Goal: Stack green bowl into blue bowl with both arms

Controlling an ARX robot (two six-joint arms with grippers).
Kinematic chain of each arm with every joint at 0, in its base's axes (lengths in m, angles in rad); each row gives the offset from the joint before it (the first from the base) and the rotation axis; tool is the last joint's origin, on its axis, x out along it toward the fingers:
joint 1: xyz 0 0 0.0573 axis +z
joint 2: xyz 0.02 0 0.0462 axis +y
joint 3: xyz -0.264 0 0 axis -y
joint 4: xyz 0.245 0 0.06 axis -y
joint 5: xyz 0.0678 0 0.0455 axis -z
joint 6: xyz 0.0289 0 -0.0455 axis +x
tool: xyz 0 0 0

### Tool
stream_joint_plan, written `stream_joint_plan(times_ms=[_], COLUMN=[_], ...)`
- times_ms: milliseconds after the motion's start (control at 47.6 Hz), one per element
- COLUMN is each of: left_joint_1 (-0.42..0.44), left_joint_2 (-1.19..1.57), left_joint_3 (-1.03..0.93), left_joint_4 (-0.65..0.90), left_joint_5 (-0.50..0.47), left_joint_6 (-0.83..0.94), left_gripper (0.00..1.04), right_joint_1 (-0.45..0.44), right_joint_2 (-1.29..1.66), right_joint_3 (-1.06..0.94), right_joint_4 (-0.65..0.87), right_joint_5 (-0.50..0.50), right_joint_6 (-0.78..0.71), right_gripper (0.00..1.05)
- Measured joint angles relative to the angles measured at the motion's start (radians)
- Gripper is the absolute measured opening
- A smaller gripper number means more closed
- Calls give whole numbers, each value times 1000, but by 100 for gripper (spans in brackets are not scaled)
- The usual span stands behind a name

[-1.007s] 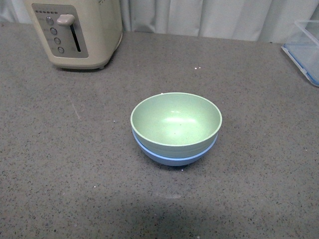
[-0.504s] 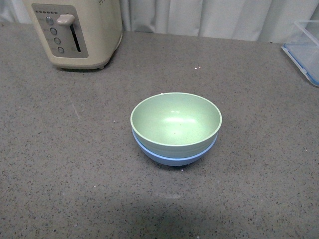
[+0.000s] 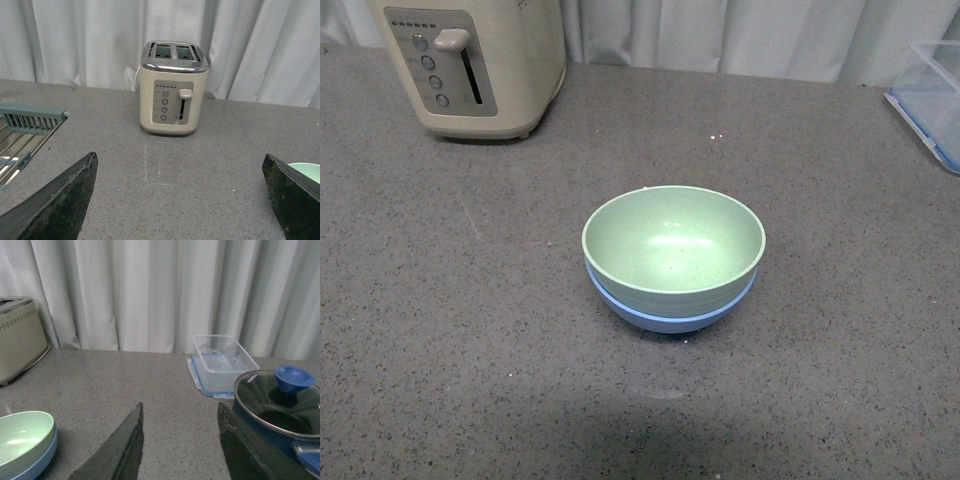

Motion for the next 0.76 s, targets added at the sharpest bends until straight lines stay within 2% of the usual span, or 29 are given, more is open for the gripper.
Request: stream_joint_plan(times_ms=[147, 252, 756], left_joint_1=[0, 0, 0], left_joint_2=[0, 0, 0], left_joint_3=[0, 0, 0], left_joint_4=[0, 0, 0], left_joint_5=[0, 0, 0], left_joint_6=[0, 0, 0], left_gripper=[98, 98, 98], right_joint_1=[0, 0, 0], right_joint_2=[0, 2, 0], right_joint_3=[0, 0, 0], right_joint_4=[0, 0, 0], right_joint_5=[1, 0, 0], right_joint_6=[0, 0, 1], right_gripper=[72, 97, 96])
